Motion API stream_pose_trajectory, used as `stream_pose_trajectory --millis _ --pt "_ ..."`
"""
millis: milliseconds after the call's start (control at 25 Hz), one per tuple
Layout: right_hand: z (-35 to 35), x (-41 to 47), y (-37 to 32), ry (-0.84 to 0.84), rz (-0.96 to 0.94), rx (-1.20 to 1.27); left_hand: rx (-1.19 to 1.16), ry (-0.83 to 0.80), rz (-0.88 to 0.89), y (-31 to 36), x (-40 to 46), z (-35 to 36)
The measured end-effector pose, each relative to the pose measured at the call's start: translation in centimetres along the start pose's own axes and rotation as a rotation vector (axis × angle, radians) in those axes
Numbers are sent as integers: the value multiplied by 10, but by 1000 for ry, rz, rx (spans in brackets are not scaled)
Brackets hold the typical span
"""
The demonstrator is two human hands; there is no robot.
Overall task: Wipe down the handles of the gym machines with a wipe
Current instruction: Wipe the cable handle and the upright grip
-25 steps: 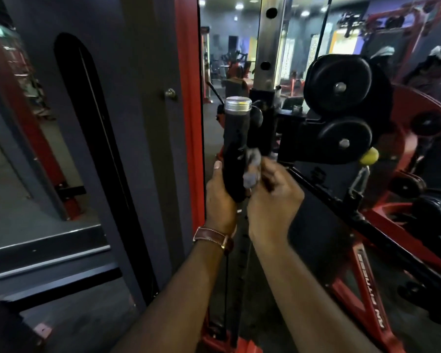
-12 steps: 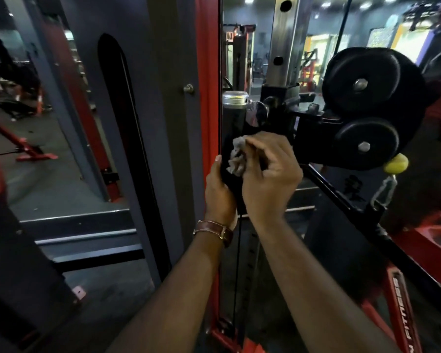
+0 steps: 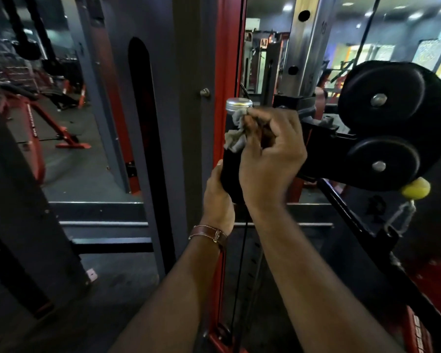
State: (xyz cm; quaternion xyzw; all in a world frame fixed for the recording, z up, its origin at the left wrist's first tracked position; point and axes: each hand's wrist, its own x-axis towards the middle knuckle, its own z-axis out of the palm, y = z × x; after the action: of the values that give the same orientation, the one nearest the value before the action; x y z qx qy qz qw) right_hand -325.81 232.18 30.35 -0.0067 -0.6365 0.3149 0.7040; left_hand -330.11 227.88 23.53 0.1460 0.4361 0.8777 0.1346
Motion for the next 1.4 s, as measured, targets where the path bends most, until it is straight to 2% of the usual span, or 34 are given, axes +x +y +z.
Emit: stream_pose_trajectory --millis 160,280,360,520,600,680,720,760,840,960,1040,1120,1200,1320,1400 --pt "-28 -43 10 -181 -134 -117 61 -14 56 0 -2 -3" --pt "-14 -19 5 -143 -255 -106 79 35 5 3 -5 0" --pt "3 2 -6 -139 -281 -140 121 0 -23 6 -7 -1" --pt "-11 -26 3 -406 -287 -277 233 -49 -11 3 -3 -8" --pt "-33 -36 10 -285 -150 -265 164 -72 -6 5 -1 -9" --pt "-33 -17 10 -98 155 -146 157 -98 36 3 2 -12" --pt "-26 0 9 -81 301 -53 173 -143 61 2 4 -14" --pt "-16 14 7 -119 406 35 172 -188 65 1 5 -15" --pt "-6 26 3 -223 473 184 184 -249 76 -2 9 -16" --pt "-19 -3 3 -302 454 132 174 -275 92 -3 12 -20" --pt "-25 -18 -3 -225 291 47 155 -276 32 5 12 -18" --pt "-14 -10 -5 -121 -67 -119 136 -301 -18 11 11 -15" --pt "-2 -2 -11 -109 -351 -333 143 -346 -72 13 10 -16" --pt "-2 -28 -16 -307 -498 -671 177 -334 -121 1 21 -25" --pt "0 -34 -23 -470 -677 -873 183 -308 -149 4 20 -27"
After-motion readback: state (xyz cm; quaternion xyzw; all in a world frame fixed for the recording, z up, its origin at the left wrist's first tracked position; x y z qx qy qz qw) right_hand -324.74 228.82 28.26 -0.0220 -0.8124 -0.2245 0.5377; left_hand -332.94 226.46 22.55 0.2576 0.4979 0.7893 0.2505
